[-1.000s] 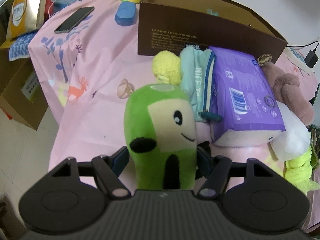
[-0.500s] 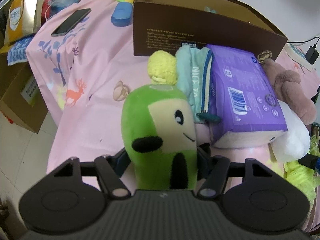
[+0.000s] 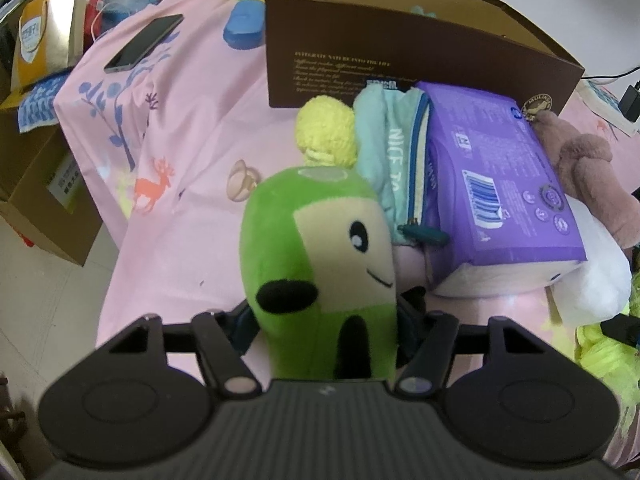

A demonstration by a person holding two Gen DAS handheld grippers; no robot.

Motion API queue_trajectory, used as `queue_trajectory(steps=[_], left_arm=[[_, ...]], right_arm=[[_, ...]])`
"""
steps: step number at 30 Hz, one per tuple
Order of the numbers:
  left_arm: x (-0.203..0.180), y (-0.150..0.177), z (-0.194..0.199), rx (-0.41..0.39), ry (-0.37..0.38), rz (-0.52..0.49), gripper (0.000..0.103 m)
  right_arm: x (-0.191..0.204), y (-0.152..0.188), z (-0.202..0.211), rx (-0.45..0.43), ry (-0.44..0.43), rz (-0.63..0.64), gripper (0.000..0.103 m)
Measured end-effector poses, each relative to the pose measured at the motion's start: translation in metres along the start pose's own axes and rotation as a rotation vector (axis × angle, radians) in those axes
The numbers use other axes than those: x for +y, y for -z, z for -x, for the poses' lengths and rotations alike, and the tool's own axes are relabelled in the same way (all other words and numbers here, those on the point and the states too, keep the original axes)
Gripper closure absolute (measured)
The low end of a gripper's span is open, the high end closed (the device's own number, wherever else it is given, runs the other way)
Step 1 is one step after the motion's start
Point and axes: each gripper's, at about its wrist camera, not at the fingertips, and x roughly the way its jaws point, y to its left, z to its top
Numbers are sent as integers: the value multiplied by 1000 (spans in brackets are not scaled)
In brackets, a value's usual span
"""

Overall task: Organize soft objects
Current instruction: 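Close the left tool on the green cartoon plush while the right tool grasps the lime-green plush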

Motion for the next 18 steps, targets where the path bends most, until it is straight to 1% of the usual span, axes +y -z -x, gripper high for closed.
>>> queue_trajectory(steps=[3, 7, 14, 18], left_arm=[[1, -1, 2, 5, -2, 6, 39], [-1, -1, 5, 17, -34, -6, 40], [-2, 0, 12, 22, -44, 4, 40], [-2, 0, 12, 28, -49, 6, 40]], right_arm=[[-5, -1, 1, 10, -17, -20, 76], [-6, 0, 1, 15, -23, -31, 76], [-13, -1, 1, 23, -47, -104, 74], [-15, 0, 0, 35, -59, -122, 74]])
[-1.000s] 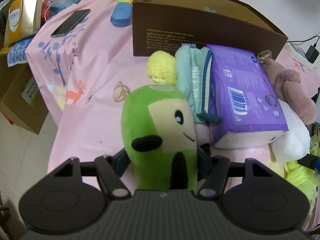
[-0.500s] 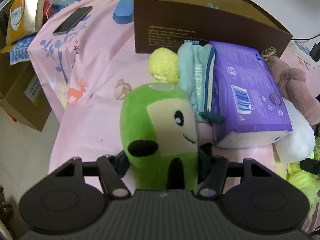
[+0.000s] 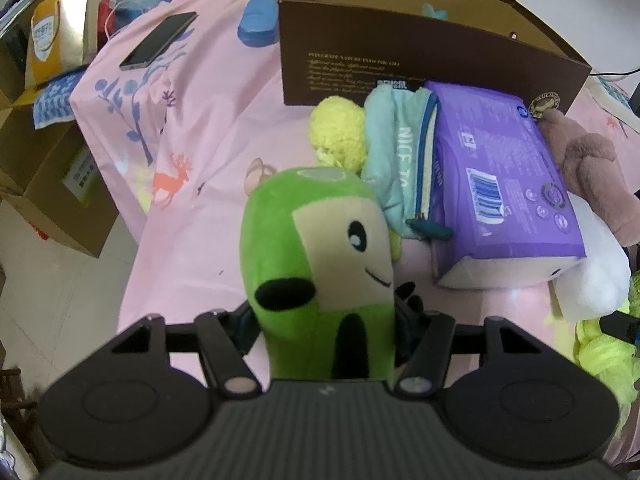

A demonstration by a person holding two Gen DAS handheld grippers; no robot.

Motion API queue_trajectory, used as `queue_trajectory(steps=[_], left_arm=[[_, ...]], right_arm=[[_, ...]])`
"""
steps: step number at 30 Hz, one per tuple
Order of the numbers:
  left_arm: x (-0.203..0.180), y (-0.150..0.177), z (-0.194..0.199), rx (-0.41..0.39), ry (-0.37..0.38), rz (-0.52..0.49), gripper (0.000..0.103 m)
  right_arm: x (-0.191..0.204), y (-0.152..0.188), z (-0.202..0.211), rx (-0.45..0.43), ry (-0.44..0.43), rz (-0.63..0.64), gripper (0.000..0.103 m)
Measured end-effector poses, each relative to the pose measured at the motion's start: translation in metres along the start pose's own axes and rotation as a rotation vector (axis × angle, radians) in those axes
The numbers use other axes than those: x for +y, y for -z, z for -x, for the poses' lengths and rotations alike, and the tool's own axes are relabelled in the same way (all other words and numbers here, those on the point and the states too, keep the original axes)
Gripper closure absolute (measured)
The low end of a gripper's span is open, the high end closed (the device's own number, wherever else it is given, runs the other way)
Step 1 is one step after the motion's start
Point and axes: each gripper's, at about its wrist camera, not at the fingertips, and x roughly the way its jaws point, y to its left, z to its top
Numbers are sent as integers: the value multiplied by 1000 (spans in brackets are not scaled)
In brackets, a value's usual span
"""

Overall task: Organize soft objects
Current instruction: 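Close the left tool on the green cartoon plush while the right tool grasps the lime-green plush, then lift both plushes and carry them toward the brown box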

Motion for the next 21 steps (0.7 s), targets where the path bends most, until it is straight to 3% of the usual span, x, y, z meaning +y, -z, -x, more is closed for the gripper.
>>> queue_trajectory(steps=[21], left_arm=[[-7, 9, 0, 14, -19, -8, 40]], right_arm=[[-4, 5, -8, 145, -118, -15, 76]])
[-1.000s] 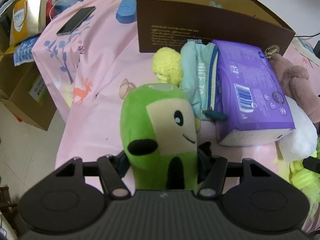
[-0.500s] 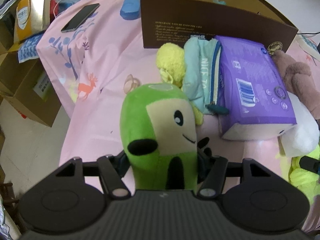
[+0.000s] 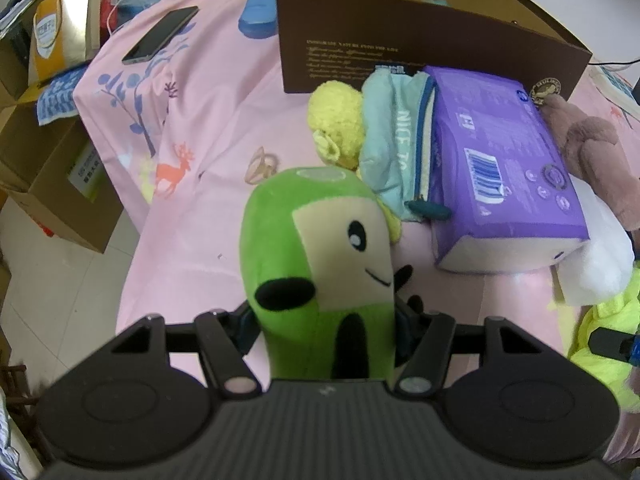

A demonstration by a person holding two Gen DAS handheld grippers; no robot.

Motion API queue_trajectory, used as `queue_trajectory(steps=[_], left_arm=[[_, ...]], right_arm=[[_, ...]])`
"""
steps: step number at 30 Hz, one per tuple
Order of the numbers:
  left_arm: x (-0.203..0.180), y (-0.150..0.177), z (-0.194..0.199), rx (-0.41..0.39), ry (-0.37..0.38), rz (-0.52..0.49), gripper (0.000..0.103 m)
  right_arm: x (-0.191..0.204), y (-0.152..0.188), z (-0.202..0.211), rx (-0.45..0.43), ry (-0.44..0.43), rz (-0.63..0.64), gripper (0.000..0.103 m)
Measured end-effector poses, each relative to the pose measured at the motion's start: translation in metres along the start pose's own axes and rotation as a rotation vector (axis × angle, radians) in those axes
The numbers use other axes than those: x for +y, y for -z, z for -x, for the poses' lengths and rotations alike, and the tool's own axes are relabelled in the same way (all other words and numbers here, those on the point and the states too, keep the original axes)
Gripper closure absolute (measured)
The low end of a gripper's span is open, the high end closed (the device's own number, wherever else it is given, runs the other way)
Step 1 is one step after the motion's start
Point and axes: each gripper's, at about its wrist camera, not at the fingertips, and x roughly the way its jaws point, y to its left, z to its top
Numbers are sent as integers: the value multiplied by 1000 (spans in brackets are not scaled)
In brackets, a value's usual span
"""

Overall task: Organize soft objects
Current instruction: 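Lift both plushes and carry them toward the brown box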

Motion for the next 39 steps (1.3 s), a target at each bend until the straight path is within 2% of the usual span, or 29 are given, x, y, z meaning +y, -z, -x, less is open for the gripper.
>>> queue_trajectory(steps=[9, 17, 22, 31, 39], left_arm=[[-4, 9, 6, -1, 10, -4, 40], [-9, 21, 14, 4, 29, -16, 40], [-10, 30, 24, -26, 42, -35, 40], [-3, 33, 44, -75, 48, -27, 40], [-5, 17, 70, -160, 102, -62, 40]], right_arm=[[4, -2, -4, 34, -31, 20, 76], [19, -1, -10, 83, -102, 70, 77], [29, -1, -14, 82, -147, 112, 77], [54, -3, -15, 37, -191, 211, 77], [77, -12, -12, -33, -201, 248, 77]])
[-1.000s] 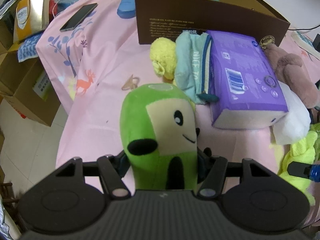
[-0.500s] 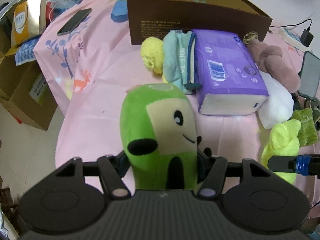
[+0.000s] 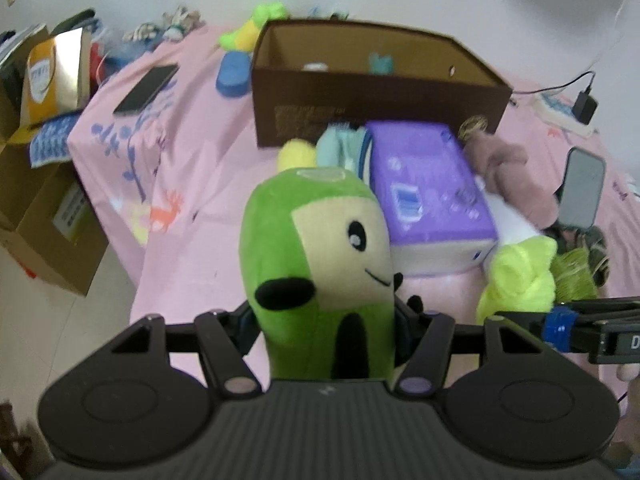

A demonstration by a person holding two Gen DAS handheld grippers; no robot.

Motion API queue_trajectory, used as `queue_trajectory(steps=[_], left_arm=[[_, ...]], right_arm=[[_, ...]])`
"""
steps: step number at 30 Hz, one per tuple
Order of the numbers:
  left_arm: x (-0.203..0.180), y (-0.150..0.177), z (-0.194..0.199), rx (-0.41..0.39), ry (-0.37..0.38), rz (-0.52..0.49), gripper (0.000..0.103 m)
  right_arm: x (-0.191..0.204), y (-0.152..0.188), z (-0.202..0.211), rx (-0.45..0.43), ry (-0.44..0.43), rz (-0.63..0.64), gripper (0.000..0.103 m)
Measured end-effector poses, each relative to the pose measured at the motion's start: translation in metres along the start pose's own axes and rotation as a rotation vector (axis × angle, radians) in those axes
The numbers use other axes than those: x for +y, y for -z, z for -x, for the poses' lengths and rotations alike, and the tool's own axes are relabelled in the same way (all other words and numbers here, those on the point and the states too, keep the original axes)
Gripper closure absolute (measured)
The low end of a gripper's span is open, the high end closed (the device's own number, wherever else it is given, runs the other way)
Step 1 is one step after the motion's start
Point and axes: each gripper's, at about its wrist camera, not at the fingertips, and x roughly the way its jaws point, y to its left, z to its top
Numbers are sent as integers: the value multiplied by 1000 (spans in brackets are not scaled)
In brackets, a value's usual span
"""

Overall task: Organize soft objects
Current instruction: 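Lift both plushes and carry them toward the brown box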

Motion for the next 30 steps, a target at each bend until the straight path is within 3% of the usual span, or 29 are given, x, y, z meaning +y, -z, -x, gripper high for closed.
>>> queue_trajectory(steps=[13, 24, 30], left_arm=[[4, -59, 2, -108, 137, -108, 40], [23, -128, -12, -193, 232, -167, 40], [27, -165, -25, -241, 245, -201, 40]], right_arm=[[18, -31, -1, -157, 70, -31, 77], [38, -88, -7, -295, 147, 30, 77], [43, -125, -7, -371, 195, 35, 77]])
